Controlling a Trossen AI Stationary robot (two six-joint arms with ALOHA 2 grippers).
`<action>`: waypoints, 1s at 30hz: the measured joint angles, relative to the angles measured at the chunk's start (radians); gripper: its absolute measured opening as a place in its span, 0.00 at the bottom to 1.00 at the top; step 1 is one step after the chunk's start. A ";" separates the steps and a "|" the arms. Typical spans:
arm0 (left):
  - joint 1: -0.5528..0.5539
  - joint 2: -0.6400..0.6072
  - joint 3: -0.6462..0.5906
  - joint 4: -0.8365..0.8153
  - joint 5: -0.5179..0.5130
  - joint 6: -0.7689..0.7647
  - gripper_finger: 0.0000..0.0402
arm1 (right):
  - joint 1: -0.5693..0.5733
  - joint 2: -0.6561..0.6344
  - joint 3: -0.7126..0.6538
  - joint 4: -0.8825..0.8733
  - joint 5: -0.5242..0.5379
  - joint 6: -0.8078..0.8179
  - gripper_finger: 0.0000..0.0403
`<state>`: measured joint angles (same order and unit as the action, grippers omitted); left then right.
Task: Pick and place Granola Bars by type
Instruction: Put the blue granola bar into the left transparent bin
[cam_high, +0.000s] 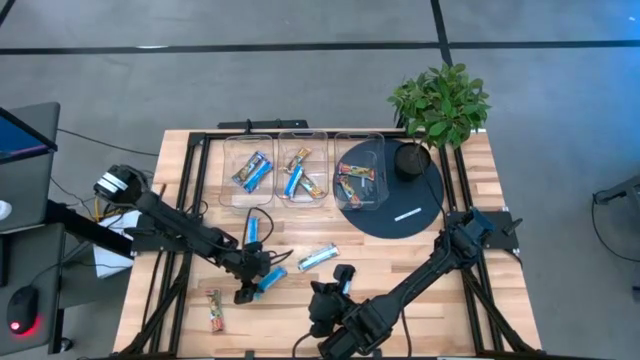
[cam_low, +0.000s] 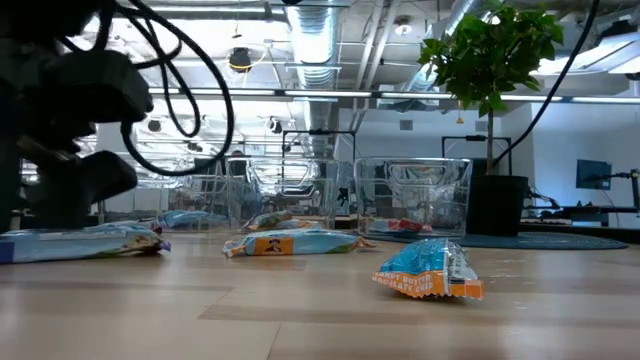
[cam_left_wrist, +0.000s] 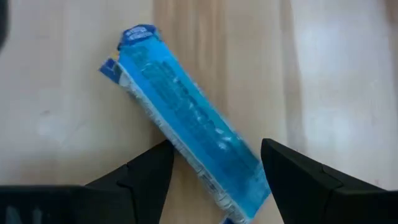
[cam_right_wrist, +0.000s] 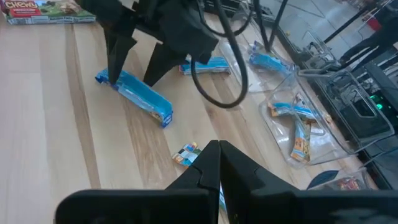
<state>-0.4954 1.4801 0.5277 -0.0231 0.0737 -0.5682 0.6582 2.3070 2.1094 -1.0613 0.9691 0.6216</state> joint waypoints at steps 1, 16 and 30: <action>0.000 0.021 0.012 -0.004 0.005 0.002 0.59 | 0.000 0.000 0.000 0.000 -0.001 0.000 0.00; -0.057 0.088 0.170 -0.263 -0.130 0.289 0.56 | 0.002 0.000 0.000 -0.001 -0.004 0.000 0.00; -0.117 0.086 0.183 -0.320 -0.201 0.312 0.33 | 0.002 -0.001 0.000 -0.001 -0.004 0.000 0.00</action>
<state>-0.6125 1.5661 0.7109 -0.3433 -0.1274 -0.2564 0.6605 2.3062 2.1094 -1.0622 0.9655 0.6216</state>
